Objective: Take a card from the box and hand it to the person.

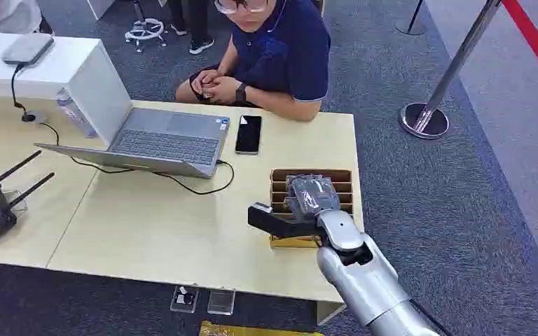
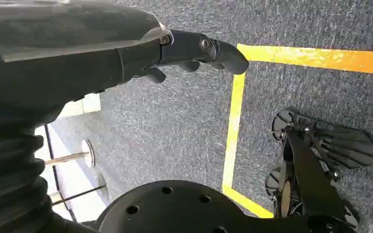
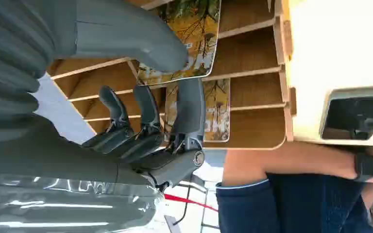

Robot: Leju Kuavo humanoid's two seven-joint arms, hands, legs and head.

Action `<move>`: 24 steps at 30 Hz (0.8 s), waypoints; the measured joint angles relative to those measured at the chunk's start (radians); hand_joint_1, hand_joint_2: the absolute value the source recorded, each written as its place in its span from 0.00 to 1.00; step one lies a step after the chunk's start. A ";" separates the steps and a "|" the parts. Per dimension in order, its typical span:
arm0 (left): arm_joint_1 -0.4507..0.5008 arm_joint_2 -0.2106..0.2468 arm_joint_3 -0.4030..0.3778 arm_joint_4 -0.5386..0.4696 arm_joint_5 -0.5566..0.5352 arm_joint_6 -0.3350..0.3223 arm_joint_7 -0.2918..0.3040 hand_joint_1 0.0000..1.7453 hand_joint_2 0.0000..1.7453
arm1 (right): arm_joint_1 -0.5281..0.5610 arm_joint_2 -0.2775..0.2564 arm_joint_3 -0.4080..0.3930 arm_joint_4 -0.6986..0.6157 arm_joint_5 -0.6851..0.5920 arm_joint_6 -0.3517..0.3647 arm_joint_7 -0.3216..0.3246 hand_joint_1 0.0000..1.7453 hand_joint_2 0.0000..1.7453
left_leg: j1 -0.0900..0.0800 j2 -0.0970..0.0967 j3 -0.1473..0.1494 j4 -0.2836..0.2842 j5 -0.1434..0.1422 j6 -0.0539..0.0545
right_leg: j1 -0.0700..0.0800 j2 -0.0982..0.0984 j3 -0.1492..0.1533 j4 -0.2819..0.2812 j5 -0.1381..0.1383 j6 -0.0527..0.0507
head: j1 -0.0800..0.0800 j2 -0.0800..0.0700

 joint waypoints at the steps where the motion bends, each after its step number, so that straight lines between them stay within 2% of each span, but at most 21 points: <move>1: 0.000 0.000 0.000 0.000 0.000 0.000 0.000 0.00 1.00 | -0.001 0.000 0.000 0.000 0.000 -0.001 0.000 0.77 1.00 | 0.000 0.000 0.000 0.000 0.000 0.000 | 0.000 0.000 0.000 0.000 0.000 0.000 | -0.001 0.000; 9: 0.000 0.000 0.000 0.000 0.000 0.000 0.000 0.00 1.00 | -0.005 0.000 0.001 -0.002 0.000 -0.001 0.000 0.79 1.00 | 0.000 0.000 0.000 0.000 0.000 0.000 | 0.000 0.000 0.000 0.000 0.000 0.000 | 0.000 0.000; 10: 0.000 0.000 0.000 0.000 0.000 0.000 0.000 0.00 1.00 | -0.006 0.000 0.001 -0.002 0.000 -0.001 0.000 0.76 1.00 | 0.000 0.000 0.000 0.000 0.000 0.000 | 0.000 0.000 0.000 0.000 0.000 0.000 | 0.000 0.000; 12: 0.000 0.000 0.000 0.000 0.000 0.000 0.000 0.00 1.00 | -0.006 0.000 0.001 -0.002 0.000 -0.001 0.000 0.80 1.00 | 0.000 0.000 0.000 0.000 0.000 0.000 | 0.000 0.000 0.000 0.000 0.000 0.000 | 0.000 0.000; 15: 0.000 0.000 0.000 0.000 0.000 0.000 0.000 0.00 1.00 | -0.006 0.000 0.001 -0.002 0.000 -0.002 0.000 0.80 1.00 | 0.000 0.000 0.000 0.000 0.000 0.000 | 0.000 0.000 0.000 0.000 0.000 0.000 | 0.000 0.000; 16: 0.000 0.000 0.000 0.000 0.000 0.000 0.000 0.00 0.00 | -0.006 0.000 0.001 -0.002 0.000 -0.002 0.000 0.80 1.00 | 0.000 0.000 0.000 0.000 0.000 0.000 | 0.000 0.000 0.000 0.000 0.000 0.000 | 0.000 0.000; 19: 0.000 0.000 0.000 0.000 -0.004 -0.010 -0.014 0.00 0.00 | -0.006 0.000 0.001 -0.002 0.000 -0.001 0.000 0.80 1.00 | 0.000 0.000 0.000 0.000 0.000 0.000 | 0.000 0.000 0.000 0.000 0.000 0.000 | 0.000 0.000; 20: 0.000 0.000 0.000 0.000 -0.010 -0.011 -0.026 0.00 1.00 | -0.006 0.000 0.001 -0.002 0.000 -0.001 0.000 0.80 1.00 | 0.000 0.000 0.000 0.000 0.000 0.000 | 0.000 0.000 0.000 0.000 0.000 0.000 | 0.000 0.000; 24: 0.001 0.000 -0.013 -0.001 -0.028 -0.004 -0.057 0.00 1.00 | -0.007 0.000 0.001 -0.003 0.000 0.000 0.000 0.79 1.00 | 0.000 0.000 0.000 0.000 0.000 0.000 | 0.000 0.000 0.000 0.000 0.000 0.000 | 0.000 0.000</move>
